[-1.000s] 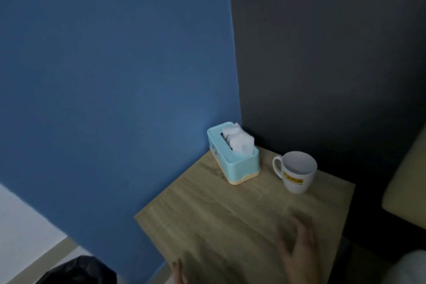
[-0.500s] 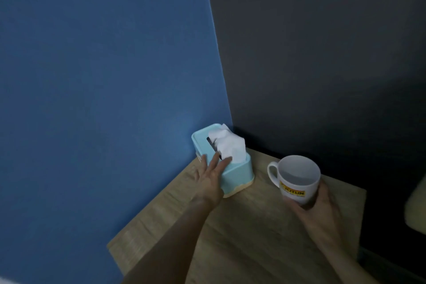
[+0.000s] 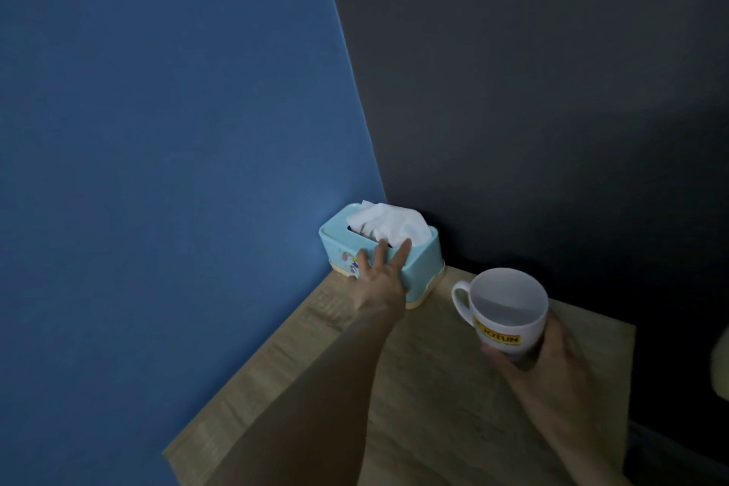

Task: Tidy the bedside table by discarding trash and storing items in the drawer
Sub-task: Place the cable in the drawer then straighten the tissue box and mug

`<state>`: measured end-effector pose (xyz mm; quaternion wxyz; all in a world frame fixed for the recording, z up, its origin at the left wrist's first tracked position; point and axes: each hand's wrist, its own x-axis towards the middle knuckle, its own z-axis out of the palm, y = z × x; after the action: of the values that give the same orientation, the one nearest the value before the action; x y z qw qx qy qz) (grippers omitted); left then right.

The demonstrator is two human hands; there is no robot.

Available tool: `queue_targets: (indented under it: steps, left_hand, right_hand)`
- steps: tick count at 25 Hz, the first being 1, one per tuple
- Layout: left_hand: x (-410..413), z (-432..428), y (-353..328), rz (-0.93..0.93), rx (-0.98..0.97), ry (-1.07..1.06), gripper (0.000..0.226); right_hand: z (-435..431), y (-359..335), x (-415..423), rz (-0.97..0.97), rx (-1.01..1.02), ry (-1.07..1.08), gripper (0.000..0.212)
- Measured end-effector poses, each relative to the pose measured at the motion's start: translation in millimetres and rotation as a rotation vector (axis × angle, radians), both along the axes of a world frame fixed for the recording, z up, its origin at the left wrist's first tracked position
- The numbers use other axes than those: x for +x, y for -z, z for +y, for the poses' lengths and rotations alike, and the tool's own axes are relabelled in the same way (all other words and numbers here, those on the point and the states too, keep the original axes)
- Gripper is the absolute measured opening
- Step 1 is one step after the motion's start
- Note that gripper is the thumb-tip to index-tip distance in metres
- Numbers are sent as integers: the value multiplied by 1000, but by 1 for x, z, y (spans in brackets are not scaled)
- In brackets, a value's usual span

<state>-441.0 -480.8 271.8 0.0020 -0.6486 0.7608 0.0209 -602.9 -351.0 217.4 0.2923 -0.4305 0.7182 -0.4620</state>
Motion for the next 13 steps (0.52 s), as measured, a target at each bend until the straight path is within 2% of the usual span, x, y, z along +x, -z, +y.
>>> queue_targets:
  steps: [6, 13]
  left_hand:
    - [-12, -12, -7, 75, 135, -33, 86]
    - [-11, -12, -14, 88, 193, -33, 91]
  right_hand:
    - [-3, 2, -1, 2, -13, -7, 94]
    - [-35, 1, 13, 99, -78, 23, 89]
